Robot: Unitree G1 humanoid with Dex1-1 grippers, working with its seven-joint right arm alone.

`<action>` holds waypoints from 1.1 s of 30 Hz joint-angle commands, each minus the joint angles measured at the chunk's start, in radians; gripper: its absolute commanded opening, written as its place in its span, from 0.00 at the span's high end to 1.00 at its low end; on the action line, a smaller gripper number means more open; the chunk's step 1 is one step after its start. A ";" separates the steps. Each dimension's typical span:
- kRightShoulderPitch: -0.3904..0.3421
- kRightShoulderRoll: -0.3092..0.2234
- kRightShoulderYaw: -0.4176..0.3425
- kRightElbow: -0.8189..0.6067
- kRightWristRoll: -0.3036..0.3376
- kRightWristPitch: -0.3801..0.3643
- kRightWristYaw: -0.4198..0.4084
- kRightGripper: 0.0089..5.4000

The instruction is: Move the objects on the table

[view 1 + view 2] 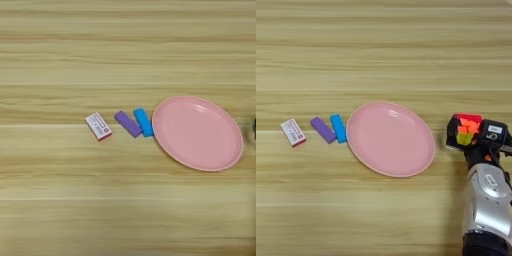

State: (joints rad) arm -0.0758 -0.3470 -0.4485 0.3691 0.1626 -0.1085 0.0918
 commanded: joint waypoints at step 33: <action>0.132 0.112 0.245 -0.628 0.040 0.114 0.104 0.00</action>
State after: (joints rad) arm 0.0912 -0.2424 -0.2382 -0.2056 0.1954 0.0019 0.1878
